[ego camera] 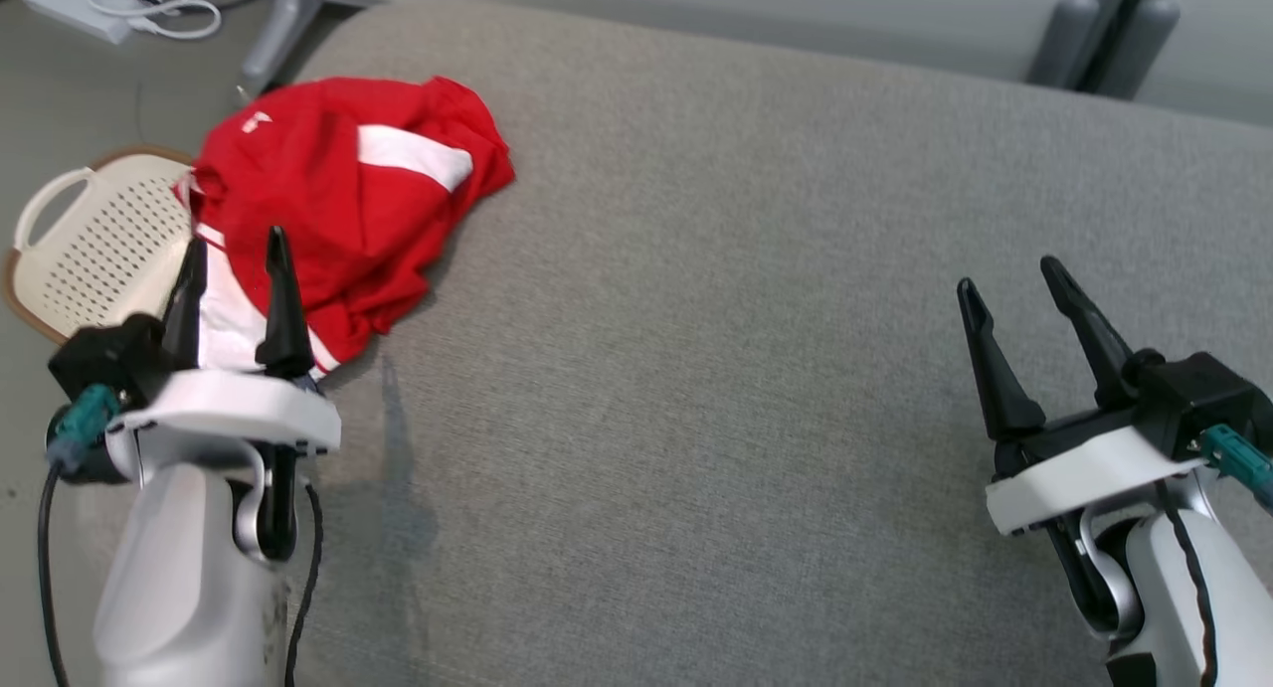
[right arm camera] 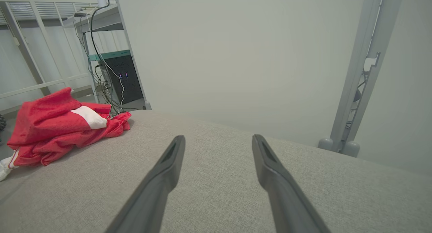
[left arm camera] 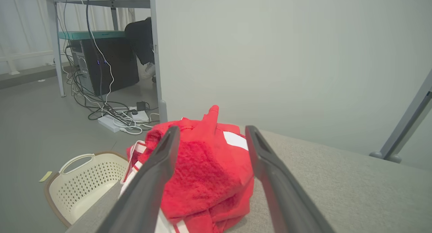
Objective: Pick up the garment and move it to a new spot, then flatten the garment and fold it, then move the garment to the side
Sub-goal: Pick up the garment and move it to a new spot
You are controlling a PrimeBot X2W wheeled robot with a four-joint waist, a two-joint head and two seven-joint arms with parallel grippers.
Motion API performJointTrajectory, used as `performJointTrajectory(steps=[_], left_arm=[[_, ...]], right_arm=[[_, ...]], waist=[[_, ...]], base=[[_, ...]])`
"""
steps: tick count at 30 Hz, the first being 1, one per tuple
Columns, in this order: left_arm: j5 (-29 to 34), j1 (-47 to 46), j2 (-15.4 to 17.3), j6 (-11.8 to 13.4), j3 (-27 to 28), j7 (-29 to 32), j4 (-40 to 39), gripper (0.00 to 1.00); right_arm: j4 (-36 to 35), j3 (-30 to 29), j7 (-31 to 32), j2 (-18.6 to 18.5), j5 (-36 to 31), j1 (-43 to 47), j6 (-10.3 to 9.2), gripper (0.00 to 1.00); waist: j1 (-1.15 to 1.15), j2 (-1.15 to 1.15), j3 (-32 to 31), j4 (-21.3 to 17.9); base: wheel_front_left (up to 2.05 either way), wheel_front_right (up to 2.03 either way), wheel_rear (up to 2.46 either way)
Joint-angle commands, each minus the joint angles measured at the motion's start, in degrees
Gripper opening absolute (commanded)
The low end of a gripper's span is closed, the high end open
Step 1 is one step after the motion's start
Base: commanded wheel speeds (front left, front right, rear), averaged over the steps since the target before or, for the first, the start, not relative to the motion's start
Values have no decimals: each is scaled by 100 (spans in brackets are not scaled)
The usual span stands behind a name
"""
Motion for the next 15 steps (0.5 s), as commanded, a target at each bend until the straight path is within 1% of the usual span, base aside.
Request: performJointTrajectory(steps=[1,5,7,11,15], left_arm=[[-53,-230,53,-35,17,-3,177,100],[-160,-845,187,-96,41,18,967,100],[-197,-1100,294,-79,87,18,1366,100],[-319,-1504,459,-49,179,92,2145,100],[-398,-1815,554,-86,200,128,2742,100]], right_arm=[[-34,7,24,-55,-28,-102,13,100],[-135,33,69,-109,-51,-276,13,100],[-135,49,86,-122,-69,-328,13,100],[-135,81,110,-128,-95,-396,13,100],[-126,69,106,-154,-76,-450,13,100]], waist=[[0,0,401,-233],[0,0,765,-404],[0,0,883,-473],[0,0,1040,-555],[0,0,1118,-570]], base=[[0,0,0],[0,0,0],[0,0,0],[0,0,0],[0,0,0]])
